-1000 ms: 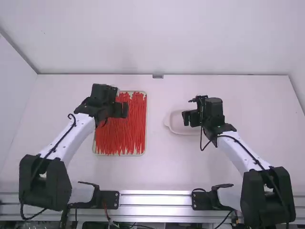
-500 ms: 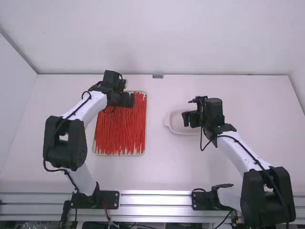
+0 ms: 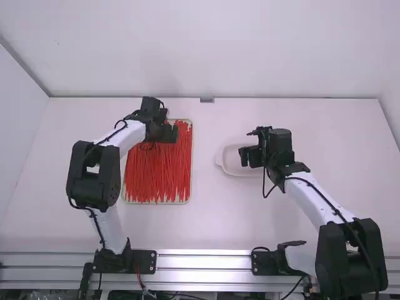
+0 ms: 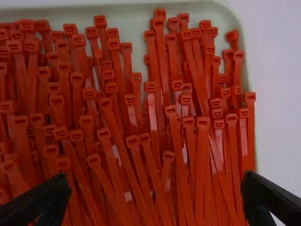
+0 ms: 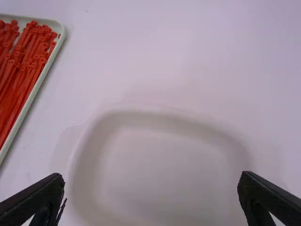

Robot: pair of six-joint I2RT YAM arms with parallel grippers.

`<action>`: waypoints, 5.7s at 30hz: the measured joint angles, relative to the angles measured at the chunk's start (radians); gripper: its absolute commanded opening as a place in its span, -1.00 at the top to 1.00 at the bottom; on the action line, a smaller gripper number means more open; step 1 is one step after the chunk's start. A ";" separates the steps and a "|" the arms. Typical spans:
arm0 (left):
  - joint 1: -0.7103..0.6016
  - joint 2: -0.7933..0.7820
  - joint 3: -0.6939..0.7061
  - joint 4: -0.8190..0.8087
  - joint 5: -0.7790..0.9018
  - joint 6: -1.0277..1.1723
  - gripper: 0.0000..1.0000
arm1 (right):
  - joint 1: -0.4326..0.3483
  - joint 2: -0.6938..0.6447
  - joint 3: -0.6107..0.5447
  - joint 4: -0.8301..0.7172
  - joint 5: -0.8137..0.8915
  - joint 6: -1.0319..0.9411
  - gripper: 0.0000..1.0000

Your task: Fasten the cable tie

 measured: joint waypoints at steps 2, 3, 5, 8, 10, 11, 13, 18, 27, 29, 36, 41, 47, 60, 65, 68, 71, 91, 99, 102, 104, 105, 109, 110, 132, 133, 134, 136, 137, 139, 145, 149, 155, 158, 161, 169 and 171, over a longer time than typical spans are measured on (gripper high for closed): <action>0.000 0.011 0.000 0.004 0.000 -0.002 -0.78 | 0.000 0.000 0.000 0.000 0.000 -0.001 -0.97; 0.000 0.012 0.000 0.005 0.000 -0.002 -0.76 | 0.000 0.000 0.000 0.000 0.000 -0.004 -0.97; 0.000 0.022 -0.002 0.010 0.000 -0.002 -0.70 | 0.000 0.000 0.000 0.000 0.000 -0.001 -0.97; 0.000 0.034 -0.002 0.025 0.000 -0.002 -0.59 | 0.000 0.000 0.000 0.000 0.000 -0.004 -0.96; 0.000 0.039 -0.003 0.035 0.000 -0.002 -0.54 | 0.000 0.000 0.000 0.000 0.000 -0.003 -0.97; 0.000 0.040 -0.007 0.045 0.000 -0.002 -0.51 | 0.000 0.000 0.000 0.000 0.000 -0.003 -0.96; 0.000 0.040 -0.017 0.073 0.000 -0.004 -0.46 | 0.000 0.000 0.000 0.000 0.000 -0.002 -0.97; 0.005 0.040 -0.050 0.124 -0.002 -0.017 -0.33 | 0.000 0.000 0.000 0.000 0.000 -0.010 -0.97; 0.006 0.040 -0.072 0.134 -0.039 -0.039 0.06 | 0.000 0.000 0.000 0.000 0.000 -0.021 -0.95; 0.006 0.040 -0.072 0.138 -0.039 -0.040 0.17 | 0.000 0.000 0.000 -0.001 0.000 -0.023 -0.97; 0.006 0.040 -0.072 0.137 -0.039 -0.042 0.18 | 0.000 0.000 0.000 -0.011 0.000 -0.023 -0.96; 0.006 0.040 -0.072 0.133 -0.039 -0.043 0.17 | 0.000 0.000 0.000 -0.014 -0.001 -0.024 -0.97; 0.006 0.040 -0.120 0.203 -0.039 -0.043 0.16 | 0.000 0.000 0.000 -0.016 -0.001 -0.023 -0.97; 0.008 0.040 -0.146 0.208 -0.065 -0.054 0.22 | 0.000 0.000 0.000 -0.016 0.000 -0.026 -0.97; 0.009 0.040 -0.146 0.209 -0.065 -0.054 0.34 | 0.000 0.000 0.000 -0.016 -0.001 -0.024 -0.97; 0.010 0.040 -0.146 0.208 -0.065 -0.054 0.41 | 0.000 0.000 0.000 -0.016 0.000 -0.024 -0.97; 0.010 0.040 -0.146 0.208 -0.065 -0.055 0.43 | 0.000 0.000 0.000 -0.016 0.000 -0.025 -0.97; 0.010 0.040 -0.146 0.198 -0.089 -0.054 0.74 | 0.000 0.000 0.000 -0.018 0.000 -0.024 -0.97; 0.010 0.040 -0.146 0.204 -0.091 -0.054 0.97 | 0.000 0.000 0.000 -0.018 0.000 -0.025 -0.97; 0.010 0.040 -0.146 0.208 -0.092 -0.057 0.97 | 0.000 0.000 0.000 -0.019 0.000 -0.023 -0.96; 0.010 0.040 -0.146 0.208 -0.091 -0.058 0.97 | 0.000 0.000 0.000 -0.018 0.000 -0.024 -0.97; 0.010 0.040 -0.146 0.208 -0.091 -0.058 0.96 | 0.000 0.000 0.000 -0.018 0.000 -0.024 -0.96; 0.010 0.040 -0.146 0.208 -0.091 -0.058 0.97 | 0.000 0.000 0.000 -0.018 0.000 -0.024 -0.97; 0.010 0.040 -0.146 0.208 -0.091 -0.058 0.97 | 0.000 0.000 0.000 -0.019 0.000 -0.026 -0.97; 0.010 -0.004 -0.091 0.106 -0.091 -0.058 0.97 | 0.000 0.000 0.000 -0.018 0.000 -0.023 -0.97; 0.010 -0.017 -0.091 0.103 -0.091 -0.058 0.97 | 0.000 0.000 0.000 -0.018 0.000 -0.026 -0.97; 0.010 -0.038 -0.091 0.102 -0.091 -0.058 0.97 | 0.000 0.000 0.000 -0.018 0.000 -0.025 -0.96; 0.010 -0.063 -0.091 0.095 -0.092 -0.058 0.97 | 0.000 0.000 0.000 -0.018 0.000 -0.023 -0.97; 0.010 -0.080 -0.091 0.087 -0.092 -0.058 0.97 | 0.000 0.000 0.000 -0.018 0.000 -0.024 -0.97; 0.010 -0.106 -0.092 0.078 -0.091 -0.057 0.97 | 0.000 0.000 0.000 -0.018 0.000 -0.025 -0.96; 0.010 -0.196 -0.091 0.039 -0.091 -0.052 0.98 | 0.000 0.000 0.000 -0.018 0.000 -0.025 -0.97; 0.010 -0.269 -0.091 0.002 -0.091 -0.050 0.97 | 0.000 0.000 0.000 -0.018 0.000 -0.024 -0.97; 0.010 -0.397 -0.091 -0.045 -0.091 -0.050 0.97 | 0.000 0.000 0.000 -0.017 0.000 -0.025 -0.97; 0.005 -0.459 -0.091 -0.064 -0.091 -0.039 0.97 | 0.000 0.000 0.000 -0.015 0.000 -0.023 -0.97; 0.003 -0.517 -0.092 -0.077 -0.091 -0.030 0.97 | 0.000 0.000 0.000 -0.014 -0.001 -0.023 -0.96; -0.020 -0.715 -0.155 -0.065 -0.091 -0.023 0.97 | 0.000 0.000 0.000 0.004 -0.012 -0.024 -0.97; -0.029 -0.750 -0.188 -0.046 -0.091 -0.021 0.97 | 0.000 0.000 0.000 0.011 -0.028 -0.024 -0.97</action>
